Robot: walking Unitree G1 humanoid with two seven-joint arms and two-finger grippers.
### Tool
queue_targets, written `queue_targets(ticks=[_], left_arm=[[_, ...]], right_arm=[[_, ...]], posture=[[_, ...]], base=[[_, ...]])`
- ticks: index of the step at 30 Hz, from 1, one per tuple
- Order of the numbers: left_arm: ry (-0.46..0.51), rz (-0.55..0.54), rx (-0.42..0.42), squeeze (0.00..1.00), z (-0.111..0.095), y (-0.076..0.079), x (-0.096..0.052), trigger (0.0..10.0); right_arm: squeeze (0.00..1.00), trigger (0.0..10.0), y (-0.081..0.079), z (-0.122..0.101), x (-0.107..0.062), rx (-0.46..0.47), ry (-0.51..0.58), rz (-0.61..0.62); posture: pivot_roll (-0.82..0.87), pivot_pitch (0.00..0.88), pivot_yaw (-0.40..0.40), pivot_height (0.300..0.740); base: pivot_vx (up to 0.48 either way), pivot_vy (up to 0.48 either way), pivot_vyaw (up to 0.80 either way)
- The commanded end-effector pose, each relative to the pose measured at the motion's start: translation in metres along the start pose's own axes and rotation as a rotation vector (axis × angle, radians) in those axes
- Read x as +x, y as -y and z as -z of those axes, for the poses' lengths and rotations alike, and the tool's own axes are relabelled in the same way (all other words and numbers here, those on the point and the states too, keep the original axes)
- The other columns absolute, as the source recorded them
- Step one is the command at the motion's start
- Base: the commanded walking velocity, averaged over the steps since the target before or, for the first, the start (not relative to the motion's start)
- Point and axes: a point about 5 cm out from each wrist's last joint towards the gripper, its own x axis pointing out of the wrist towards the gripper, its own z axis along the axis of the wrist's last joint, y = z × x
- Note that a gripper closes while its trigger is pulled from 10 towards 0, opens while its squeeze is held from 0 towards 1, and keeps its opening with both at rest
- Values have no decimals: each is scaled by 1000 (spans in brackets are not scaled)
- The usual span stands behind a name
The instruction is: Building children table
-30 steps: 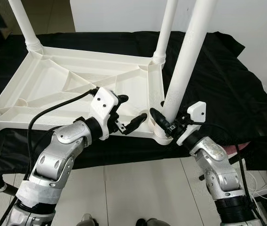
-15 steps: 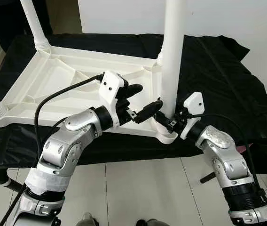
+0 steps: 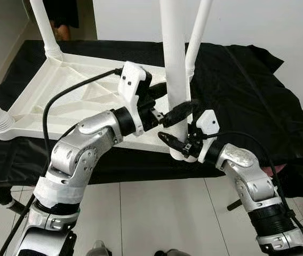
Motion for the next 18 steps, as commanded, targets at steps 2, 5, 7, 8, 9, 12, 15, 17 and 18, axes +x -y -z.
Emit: queue_targets(ticks=[2, 5, 7, 8, 9, 12, 15, 17, 18], left_arm=[[17, 74, -44, 0, -3, 3, 3, 10000], [25, 83, -78, 0, -7, 2, 6, 10000], [24, 85, -86, 0, -7, 2, 7, 10000], [23, 84, -97, 0, -7, 2, 8, 4471], [23, 84, -97, 0, -7, 2, 8, 4471], [36, 79, -100, 0, -9, 0, 8, 0], [29, 70, -90, 0, -9, -2, 7, 0], [19, 63, -82, 0, -7, -3, 7, 0], [4, 46, -73, 0, -5, -5, 7, 0]], right_arm=[[0, 10000, 1, -1, 2, -30, -2, -11], [0, 10000, 0, 0, 3, -33, -4, -18], [0, 10000, 0, 0, 3, -35, -3, -18], [0, 10000, 0, 0, 4, -35, -5, -16], [0, 10000, 0, 0, 4, -35, -5, -16], [0, 10000, 1, 0, 4, -42, -7, -8], [0, 10000, 3, 0, 4, -46, -6, 0], [0, 10000, 4, 0, 4, -49, -5, 7], [0, 10000, 8, 0, 4, -41, 1, 38]], posture=[[56, 32, -73, 740], [56, 37, -68, 740], [56, 38, -68, 740], [56, 40, -65, 740], [56, 40, -65, 740], [55, 45, -65, 740], [54, 47, -64, 740], [54, 48, -64, 740], [54, 49, -64, 740]], base=[[0, 0, 0], [0, 0, 0], [0, 0, 0], [0, 0, 0], [0, 0, 0], [0, 0, 0], [0, 0, 0], [0, 0, 0], [0, 0, 0]])
